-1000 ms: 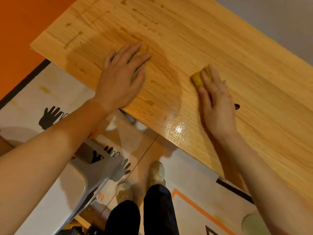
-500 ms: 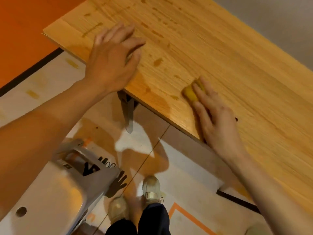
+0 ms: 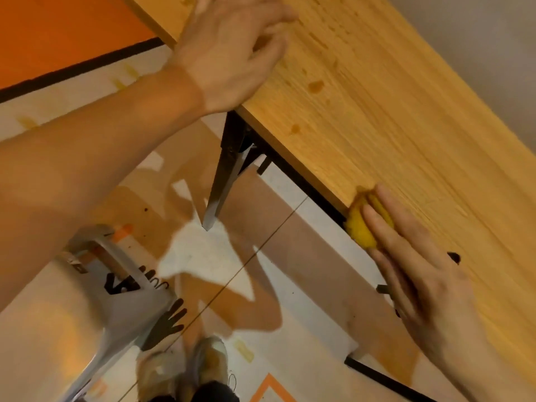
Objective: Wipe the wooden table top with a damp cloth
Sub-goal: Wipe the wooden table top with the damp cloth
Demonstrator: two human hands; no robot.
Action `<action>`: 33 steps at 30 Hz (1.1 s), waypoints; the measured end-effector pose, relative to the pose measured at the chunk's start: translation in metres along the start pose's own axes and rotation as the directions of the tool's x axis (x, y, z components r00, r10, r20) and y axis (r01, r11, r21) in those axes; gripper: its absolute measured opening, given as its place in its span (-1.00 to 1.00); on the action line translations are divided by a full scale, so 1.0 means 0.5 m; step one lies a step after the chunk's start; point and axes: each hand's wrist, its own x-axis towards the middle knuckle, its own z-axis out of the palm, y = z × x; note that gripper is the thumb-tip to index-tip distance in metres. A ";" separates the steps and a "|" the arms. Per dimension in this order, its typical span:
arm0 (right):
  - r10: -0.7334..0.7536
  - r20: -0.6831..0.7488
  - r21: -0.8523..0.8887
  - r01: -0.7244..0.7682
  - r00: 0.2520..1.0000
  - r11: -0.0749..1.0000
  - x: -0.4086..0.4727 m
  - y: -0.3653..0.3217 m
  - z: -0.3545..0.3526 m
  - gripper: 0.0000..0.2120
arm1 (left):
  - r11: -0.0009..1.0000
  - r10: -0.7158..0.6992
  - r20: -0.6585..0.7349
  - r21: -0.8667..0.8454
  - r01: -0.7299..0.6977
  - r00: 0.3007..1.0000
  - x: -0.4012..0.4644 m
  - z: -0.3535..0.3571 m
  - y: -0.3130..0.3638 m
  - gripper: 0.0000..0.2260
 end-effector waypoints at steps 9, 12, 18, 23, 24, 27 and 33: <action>-0.244 -0.054 -0.315 0.215 0.968 0.924 0.147 -0.041 0.071 -0.52 | 0.981 -0.044 -0.080 0.183 0.058 0.996 -0.022 0.002 -0.063 -0.44; -0.284 -0.088 -0.339 0.240 0.955 0.910 0.219 -0.073 0.101 -0.56 | 0.980 -0.061 -0.052 0.185 0.069 0.997 -0.028 0.000 -0.065 -0.44; -0.103 0.083 -0.419 0.129 0.991 0.899 -0.001 0.024 0.040 -0.52 | 0.982 -0.141 -0.048 0.124 0.146 0.989 -0.036 -0.003 -0.047 -0.56; -0.108 0.026 -0.343 0.110 0.994 0.933 0.076 -0.032 0.048 -0.39 | 0.979 -0.182 -0.022 0.086 0.183 0.983 -0.034 -0.008 -0.049 -0.55; -0.120 -0.007 -0.312 0.111 0.993 0.944 0.128 -0.067 0.064 -0.32 | 0.980 -0.179 -0.018 0.087 0.180 0.984 -0.033 -0.010 -0.049 -0.55; -0.179 -0.037 -0.248 0.165 0.983 0.955 0.265 -0.120 0.107 -0.41 | 0.981 -0.178 0.012 0.077 0.177 0.984 -0.035 -0.021 -0.051 -0.53; -0.101 0.080 -0.232 0.117 0.992 0.966 0.143 -0.077 0.059 -0.44 | 0.939 -0.344 -0.068 0.008 0.345 0.937 -0.021 -0.055 -0.134 -0.55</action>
